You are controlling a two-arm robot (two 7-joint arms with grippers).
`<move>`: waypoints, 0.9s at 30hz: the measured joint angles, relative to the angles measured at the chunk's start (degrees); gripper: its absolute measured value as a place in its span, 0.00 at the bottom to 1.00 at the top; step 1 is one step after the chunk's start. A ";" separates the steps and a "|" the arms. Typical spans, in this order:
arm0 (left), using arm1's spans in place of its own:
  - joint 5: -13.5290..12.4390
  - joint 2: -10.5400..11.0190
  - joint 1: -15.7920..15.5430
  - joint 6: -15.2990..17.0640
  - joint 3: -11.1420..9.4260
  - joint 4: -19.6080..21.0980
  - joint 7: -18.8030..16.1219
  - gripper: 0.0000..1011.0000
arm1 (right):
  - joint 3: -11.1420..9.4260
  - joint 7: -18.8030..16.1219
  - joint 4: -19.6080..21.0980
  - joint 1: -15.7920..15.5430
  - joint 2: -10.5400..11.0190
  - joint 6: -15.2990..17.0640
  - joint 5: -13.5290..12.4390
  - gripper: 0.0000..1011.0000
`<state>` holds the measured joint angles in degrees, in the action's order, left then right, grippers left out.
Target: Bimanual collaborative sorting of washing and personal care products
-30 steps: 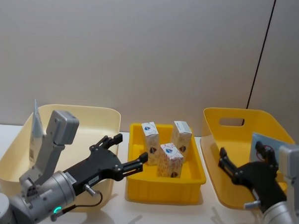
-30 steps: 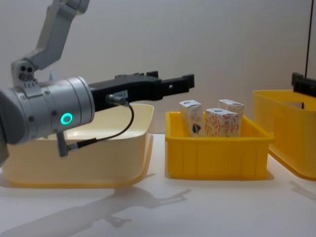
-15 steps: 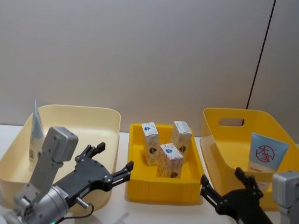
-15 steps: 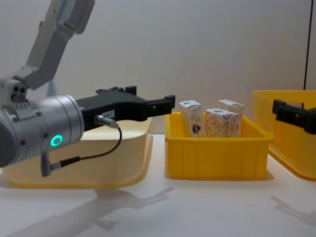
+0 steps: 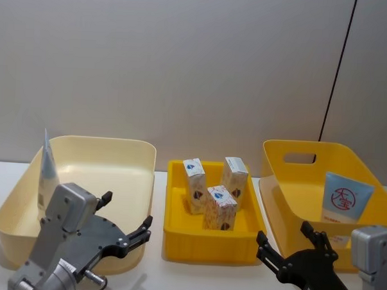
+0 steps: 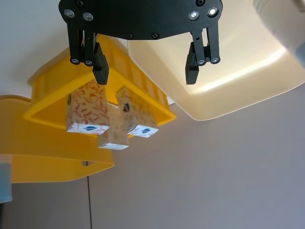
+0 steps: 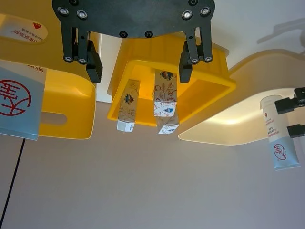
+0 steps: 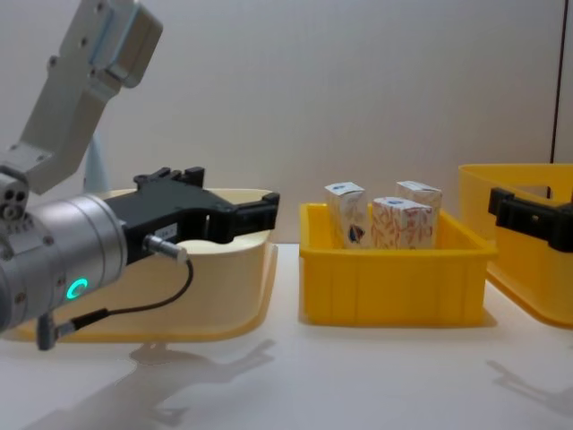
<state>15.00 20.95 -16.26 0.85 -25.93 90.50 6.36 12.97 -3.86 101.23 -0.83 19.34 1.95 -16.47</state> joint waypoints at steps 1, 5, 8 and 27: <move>-0.34 0.09 0.28 -0.01 -0.02 0.26 -0.58 0.99 | 0.00 0.00 0.00 0.00 0.00 0.00 0.00 0.99; -2.12 0.59 1.64 -0.05 -0.08 1.63 -3.47 0.99 | -0.02 -0.01 0.00 0.00 0.00 0.03 0.00 0.99; -2.77 0.77 2.12 -0.06 -0.11 2.13 -4.51 0.99 | -0.02 -0.10 -0.01 0.14 -0.04 0.20 0.02 0.99; -3.52 0.95 2.68 -0.08 -0.11 2.70 -5.74 0.99 | 2.01 -1.12 -5.60 7.67 -2.14 3.26 2.19 0.99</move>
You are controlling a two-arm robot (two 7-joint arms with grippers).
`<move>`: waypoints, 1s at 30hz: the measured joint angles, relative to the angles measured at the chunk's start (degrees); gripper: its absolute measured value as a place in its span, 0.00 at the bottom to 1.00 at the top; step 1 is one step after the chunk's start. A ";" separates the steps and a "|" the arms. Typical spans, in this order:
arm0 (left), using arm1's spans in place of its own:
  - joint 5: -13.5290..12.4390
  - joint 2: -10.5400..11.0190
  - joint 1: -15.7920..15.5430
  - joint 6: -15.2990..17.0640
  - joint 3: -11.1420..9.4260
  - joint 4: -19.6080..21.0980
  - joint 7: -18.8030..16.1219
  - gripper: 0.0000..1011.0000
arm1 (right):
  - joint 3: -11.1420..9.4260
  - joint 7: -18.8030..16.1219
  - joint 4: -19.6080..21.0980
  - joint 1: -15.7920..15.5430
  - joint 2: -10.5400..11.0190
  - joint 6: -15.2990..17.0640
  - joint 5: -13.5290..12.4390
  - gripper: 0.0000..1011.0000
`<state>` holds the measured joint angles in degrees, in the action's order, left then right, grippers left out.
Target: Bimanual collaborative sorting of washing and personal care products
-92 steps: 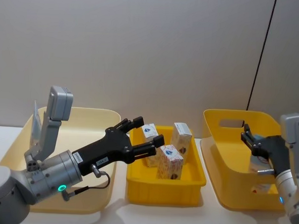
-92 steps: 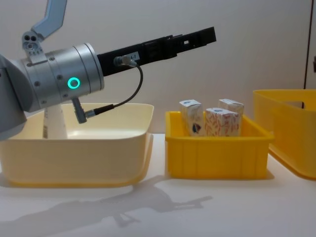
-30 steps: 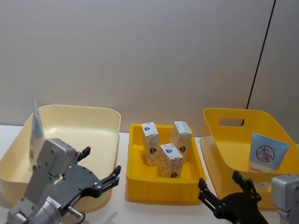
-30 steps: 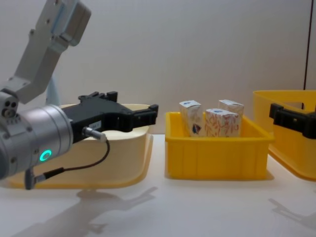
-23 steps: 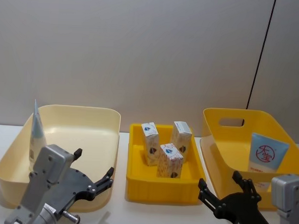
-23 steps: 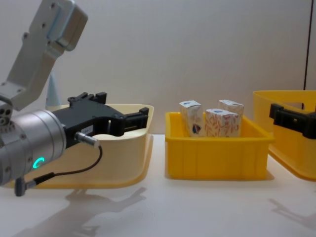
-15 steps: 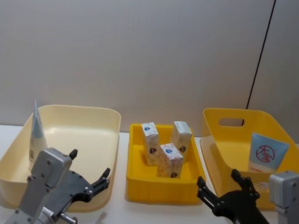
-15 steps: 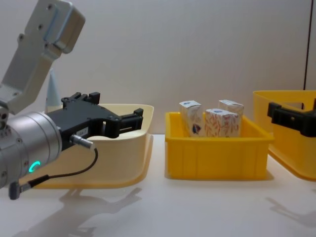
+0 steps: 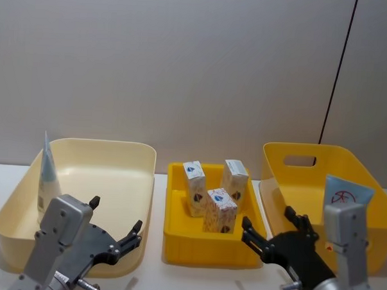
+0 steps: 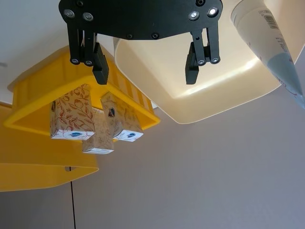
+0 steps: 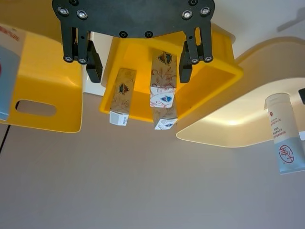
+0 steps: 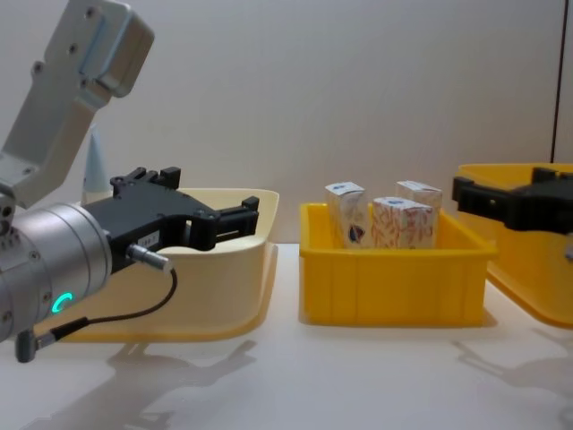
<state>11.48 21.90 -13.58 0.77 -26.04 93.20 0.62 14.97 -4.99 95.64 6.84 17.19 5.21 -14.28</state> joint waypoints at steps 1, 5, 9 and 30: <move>0.00 0.00 0.00 0.00 0.01 0.00 0.00 0.99 | 0.19 -0.09 -0.57 0.61 -0.20 0.13 0.11 0.99; 0.00 0.00 0.00 0.00 0.01 0.00 0.00 0.99 | 0.89 -0.59 -2.78 3.08 -1.06 0.69 0.68 0.99; 0.00 0.00 0.00 0.01 0.01 0.00 0.00 0.99 | 1.73 -1.11 -5.69 5.95 -2.19 1.02 1.26 0.99; 0.01 0.00 0.00 0.03 0.01 -0.03 0.01 0.99 | 4.22 -0.94 -17.79 15.14 -7.47 2.17 4.23 0.99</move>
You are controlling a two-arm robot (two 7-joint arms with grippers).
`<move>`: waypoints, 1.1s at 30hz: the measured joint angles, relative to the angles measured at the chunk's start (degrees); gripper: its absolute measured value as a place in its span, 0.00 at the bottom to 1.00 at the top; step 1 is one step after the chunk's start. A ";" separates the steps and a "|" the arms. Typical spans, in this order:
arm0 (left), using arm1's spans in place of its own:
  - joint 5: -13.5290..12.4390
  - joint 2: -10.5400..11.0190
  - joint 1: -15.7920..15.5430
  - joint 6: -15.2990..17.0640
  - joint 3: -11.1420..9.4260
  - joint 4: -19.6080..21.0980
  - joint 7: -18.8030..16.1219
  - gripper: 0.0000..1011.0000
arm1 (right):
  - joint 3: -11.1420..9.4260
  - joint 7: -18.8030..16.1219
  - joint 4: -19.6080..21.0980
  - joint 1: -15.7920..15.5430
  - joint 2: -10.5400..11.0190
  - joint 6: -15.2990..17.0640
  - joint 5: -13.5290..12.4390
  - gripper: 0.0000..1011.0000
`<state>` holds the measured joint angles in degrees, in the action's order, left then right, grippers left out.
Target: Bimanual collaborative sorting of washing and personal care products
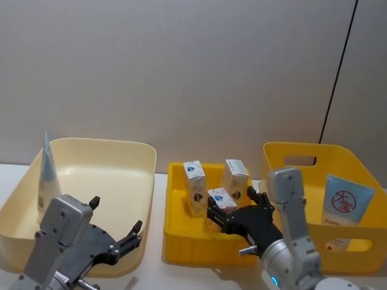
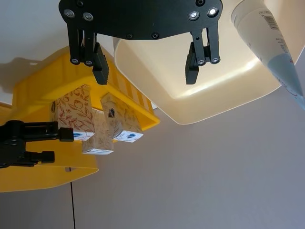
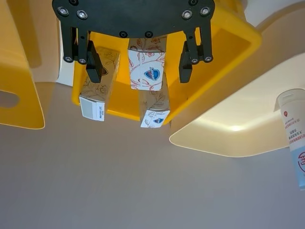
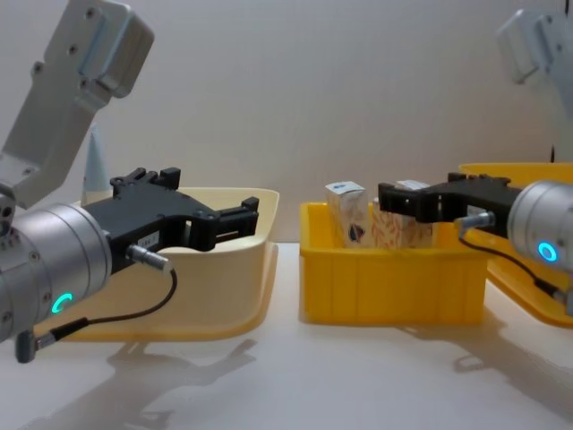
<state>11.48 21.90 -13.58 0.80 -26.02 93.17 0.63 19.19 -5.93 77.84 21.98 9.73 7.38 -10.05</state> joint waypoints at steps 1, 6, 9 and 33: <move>0.00 0.00 0.00 0.00 0.00 0.00 0.00 0.99 | 0.06 0.02 -0.37 0.24 -0.16 0.01 0.10 0.99; 0.00 0.00 0.00 0.00 0.00 0.00 0.00 0.99 | 0.52 0.08 -2.99 1.78 -1.25 0.18 0.68 0.99; 0.00 0.00 0.00 0.00 0.00 0.00 0.00 0.99 | 0.78 0.11 -4.32 2.52 -1.82 0.33 1.04 0.99; 0.00 0.00 0.00 0.00 0.00 0.00 0.00 0.99 | 1.45 0.79 -9.50 5.18 -4.18 1.04 2.72 0.70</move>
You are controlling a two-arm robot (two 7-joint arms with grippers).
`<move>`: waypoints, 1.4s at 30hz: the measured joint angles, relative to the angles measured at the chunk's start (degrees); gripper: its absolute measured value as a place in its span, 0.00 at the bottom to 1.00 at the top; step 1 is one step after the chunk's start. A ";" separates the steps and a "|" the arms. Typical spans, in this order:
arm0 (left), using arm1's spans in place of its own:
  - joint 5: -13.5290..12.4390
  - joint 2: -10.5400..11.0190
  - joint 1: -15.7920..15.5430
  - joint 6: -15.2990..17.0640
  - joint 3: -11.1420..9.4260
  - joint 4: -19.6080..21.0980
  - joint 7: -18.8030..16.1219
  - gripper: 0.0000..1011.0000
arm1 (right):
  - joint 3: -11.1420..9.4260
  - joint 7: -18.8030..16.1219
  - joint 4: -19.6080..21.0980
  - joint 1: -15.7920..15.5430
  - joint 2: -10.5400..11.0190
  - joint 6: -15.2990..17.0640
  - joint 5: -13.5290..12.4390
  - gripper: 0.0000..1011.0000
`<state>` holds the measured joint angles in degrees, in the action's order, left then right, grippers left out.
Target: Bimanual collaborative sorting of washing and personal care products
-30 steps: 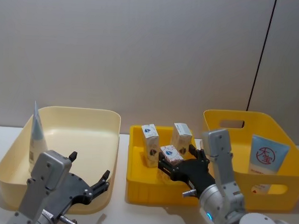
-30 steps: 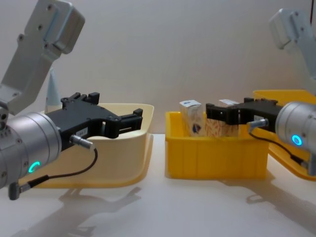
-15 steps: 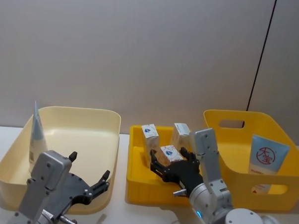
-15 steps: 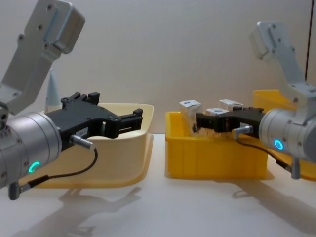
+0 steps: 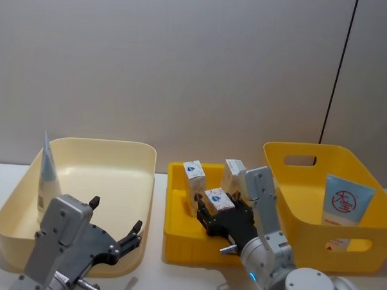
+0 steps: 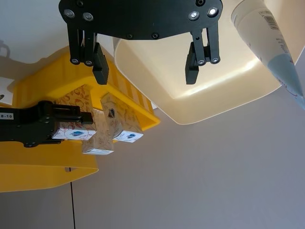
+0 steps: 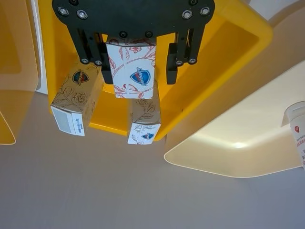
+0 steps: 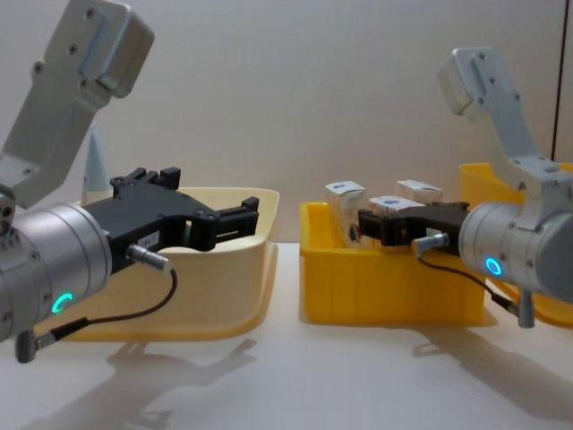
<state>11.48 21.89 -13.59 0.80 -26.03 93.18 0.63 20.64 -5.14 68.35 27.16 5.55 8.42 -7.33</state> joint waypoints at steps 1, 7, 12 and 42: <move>0.00 0.00 0.00 0.00 0.00 0.00 0.00 0.99 | 0.01 0.02 -0.14 0.08 -0.04 0.02 0.04 0.69; 0.00 0.01 0.00 0.00 0.00 0.00 0.00 0.99 | 0.02 0.04 -0.34 0.16 -0.15 0.05 0.11 0.47; 0.00 0.00 0.00 0.00 0.00 0.00 0.00 0.99 | -0.16 -0.06 -0.08 0.07 -0.08 -0.27 0.15 0.41; 0.00 0.00 0.00 0.00 0.00 0.00 0.00 0.99 | -7.02 2.09 8.13 -1.06 1.61 -13.72 0.52 0.40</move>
<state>11.48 21.89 -13.59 0.79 -26.03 93.18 0.63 13.62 -3.05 76.48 26.10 7.16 -5.29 -6.81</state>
